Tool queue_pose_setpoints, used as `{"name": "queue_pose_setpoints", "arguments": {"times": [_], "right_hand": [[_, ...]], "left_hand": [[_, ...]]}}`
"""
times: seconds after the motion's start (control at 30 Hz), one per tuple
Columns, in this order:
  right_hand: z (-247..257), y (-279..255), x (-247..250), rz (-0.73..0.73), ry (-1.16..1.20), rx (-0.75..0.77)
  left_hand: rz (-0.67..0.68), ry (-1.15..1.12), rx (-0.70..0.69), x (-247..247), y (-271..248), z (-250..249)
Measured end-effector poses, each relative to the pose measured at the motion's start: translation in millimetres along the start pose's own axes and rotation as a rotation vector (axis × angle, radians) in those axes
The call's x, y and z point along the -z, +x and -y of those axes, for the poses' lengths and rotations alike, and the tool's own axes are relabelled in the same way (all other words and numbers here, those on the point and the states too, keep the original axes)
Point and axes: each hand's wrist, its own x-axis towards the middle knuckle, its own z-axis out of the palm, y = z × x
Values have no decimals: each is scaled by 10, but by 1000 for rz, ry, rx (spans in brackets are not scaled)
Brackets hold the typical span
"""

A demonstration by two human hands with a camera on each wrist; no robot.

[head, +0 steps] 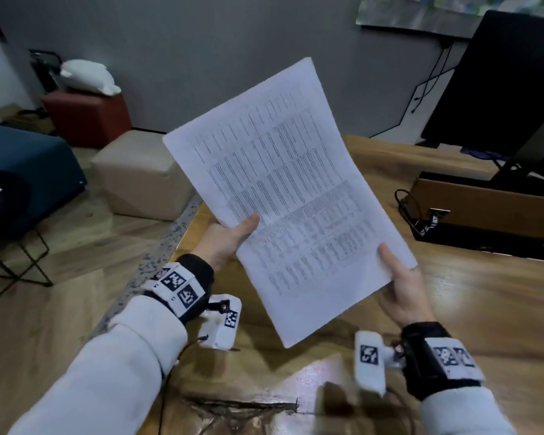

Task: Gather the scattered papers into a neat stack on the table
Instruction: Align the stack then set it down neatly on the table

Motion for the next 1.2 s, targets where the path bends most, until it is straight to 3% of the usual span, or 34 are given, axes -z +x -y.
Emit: {"name": "queue_pose_setpoints", "arguments": {"times": [0.13, 0.23, 0.4, 0.53, 0.67, 0.77, 0.93, 1.03, 1.1, 1.2], "right_hand": [[324, 122, 140, 241, -323, -30], [396, 203, -100, 355, -595, -32], [438, 200, -530, 290, -511, 284], [198, 69, -538, 180, -501, 457], [-79, -41, -434, 123, -463, 459], [5, -40, -397, 134, -488, 462], [518, 22, -471, 181, -504, 519], [815, 61, -544, 257, -541, 564], [901, 87, -574, 283, -580, 571], [868, 126, -556, 277, -613, 568]], "left_hand": [[-10, 193, 26, 226, -41, -187], [27, 309, 51, 257, -52, -267], [189, 400, -3, 132, -44, -269], [106, 452, -62, 51, -71, -93], [89, 471, 26, 13, -132, 64], [129, 400, 34, 40, -98, -30], [301, 113, -127, 44, -46, -568], [433, 54, -237, 21, -71, -822], [459, 89, -303, -16, -95, -868], [391, 123, -363, -42, -111, -766]]}}
